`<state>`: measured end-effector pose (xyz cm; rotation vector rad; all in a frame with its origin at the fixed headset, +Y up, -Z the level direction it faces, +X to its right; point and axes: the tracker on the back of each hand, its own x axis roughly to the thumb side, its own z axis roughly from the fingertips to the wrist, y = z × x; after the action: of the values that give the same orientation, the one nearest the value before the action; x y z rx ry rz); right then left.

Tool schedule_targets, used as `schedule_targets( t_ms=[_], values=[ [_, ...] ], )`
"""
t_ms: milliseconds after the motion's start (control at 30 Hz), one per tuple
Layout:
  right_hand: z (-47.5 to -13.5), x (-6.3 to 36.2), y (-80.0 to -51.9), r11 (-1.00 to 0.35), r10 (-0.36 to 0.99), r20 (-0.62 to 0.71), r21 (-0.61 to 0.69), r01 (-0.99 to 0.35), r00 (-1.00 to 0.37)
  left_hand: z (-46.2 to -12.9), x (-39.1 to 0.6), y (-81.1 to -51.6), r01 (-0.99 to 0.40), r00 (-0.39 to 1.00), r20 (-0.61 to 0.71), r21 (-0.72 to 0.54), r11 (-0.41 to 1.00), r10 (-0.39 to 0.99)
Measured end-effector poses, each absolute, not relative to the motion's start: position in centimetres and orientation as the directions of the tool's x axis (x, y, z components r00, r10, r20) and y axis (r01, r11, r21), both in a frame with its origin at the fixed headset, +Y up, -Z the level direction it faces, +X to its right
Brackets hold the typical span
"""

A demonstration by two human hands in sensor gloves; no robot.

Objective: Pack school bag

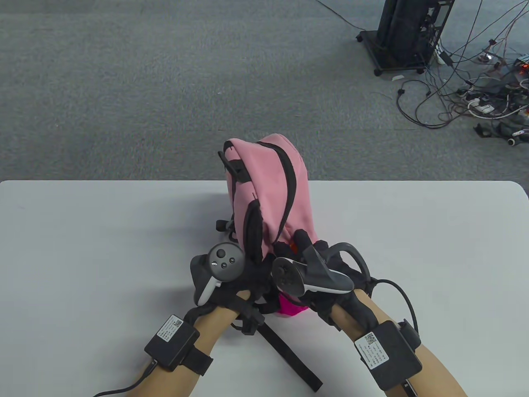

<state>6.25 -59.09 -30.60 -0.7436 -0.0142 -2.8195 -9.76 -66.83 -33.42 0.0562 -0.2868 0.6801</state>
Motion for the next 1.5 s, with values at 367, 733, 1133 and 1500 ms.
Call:
schedule_targets(
  t_ms=[367, 733, 1133, 1500],
  values=[
    [-33.9, 8.9, -59.1, -0.996, -0.007, 0.598, -0.073, -0.046, -0.802, -30.9, -5.5, -67.4, -0.528, 0.771, 0.441, 0.036, 0.849, 0.460],
    [-35.4, 10.9, -60.7, -0.935, 0.297, 0.448, -0.041, -0.351, -0.843, -31.6, -4.5, -70.0, -0.387, 0.738, 0.503, -0.231, 0.893, 0.450],
    [-35.7, 10.9, -60.8, -0.958, 0.192, 0.598, -0.058, -0.281, -0.778, -28.4, -20.8, -59.2, -0.500, 0.854, 0.406, 0.463, 0.732, 0.326],
    [-36.9, 10.2, -61.4, -0.963, 0.174, 0.612, -0.057, -0.262, -0.772, -37.2, -23.6, -59.8, -0.418, 0.885, 0.245, 0.042, 0.907, 0.396]
  ],
)
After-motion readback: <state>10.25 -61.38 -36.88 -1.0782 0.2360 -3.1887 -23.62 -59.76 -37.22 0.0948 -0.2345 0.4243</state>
